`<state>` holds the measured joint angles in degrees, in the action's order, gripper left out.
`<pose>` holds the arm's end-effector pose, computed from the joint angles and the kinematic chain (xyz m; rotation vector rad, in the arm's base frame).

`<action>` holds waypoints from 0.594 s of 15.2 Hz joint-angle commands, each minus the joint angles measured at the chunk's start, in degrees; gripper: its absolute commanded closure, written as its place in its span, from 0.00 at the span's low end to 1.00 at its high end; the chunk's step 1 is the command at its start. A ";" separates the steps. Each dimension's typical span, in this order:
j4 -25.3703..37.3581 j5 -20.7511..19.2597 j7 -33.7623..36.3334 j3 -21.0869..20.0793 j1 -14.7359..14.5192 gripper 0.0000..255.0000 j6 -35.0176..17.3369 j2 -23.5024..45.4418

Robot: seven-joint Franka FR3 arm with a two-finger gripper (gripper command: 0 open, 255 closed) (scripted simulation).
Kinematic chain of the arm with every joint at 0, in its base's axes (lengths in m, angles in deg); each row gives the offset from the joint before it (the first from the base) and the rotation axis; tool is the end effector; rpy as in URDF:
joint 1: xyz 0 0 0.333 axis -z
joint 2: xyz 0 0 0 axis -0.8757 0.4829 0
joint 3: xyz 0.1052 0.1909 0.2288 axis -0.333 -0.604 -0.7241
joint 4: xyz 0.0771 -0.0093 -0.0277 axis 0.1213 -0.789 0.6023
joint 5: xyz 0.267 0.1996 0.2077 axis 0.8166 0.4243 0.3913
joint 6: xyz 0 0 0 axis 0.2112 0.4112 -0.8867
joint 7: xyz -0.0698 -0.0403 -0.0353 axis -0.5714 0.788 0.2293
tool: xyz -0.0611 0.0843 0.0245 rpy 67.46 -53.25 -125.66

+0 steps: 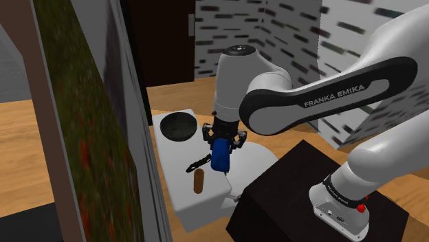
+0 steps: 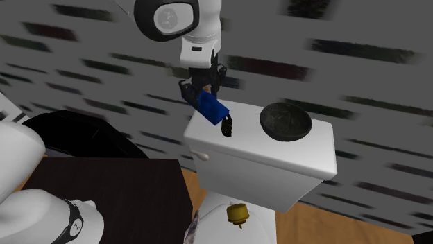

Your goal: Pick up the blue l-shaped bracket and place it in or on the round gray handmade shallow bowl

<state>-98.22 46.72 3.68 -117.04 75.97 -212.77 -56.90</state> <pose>0.3557 0.3296 0.3843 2.8305 -1.3369 0.0019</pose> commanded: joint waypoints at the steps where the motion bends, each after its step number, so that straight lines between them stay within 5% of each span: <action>1: 0.72 0.87 -0.81 0.91 -0.45 1.00 1.74 -1.29; 3: 2.63 -1.58 0.13 0.07 1.16 1.00 1.70 1.33; 6: 8.28 -11.10 4.69 -2.69 5.31 1.00 1.28 10.97; 9: 14.84 -21.68 9.91 -2.34 5.34 1.00 2.67 21.38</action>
<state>-86.31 29.74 11.03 -119.43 81.53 -210.81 -40.00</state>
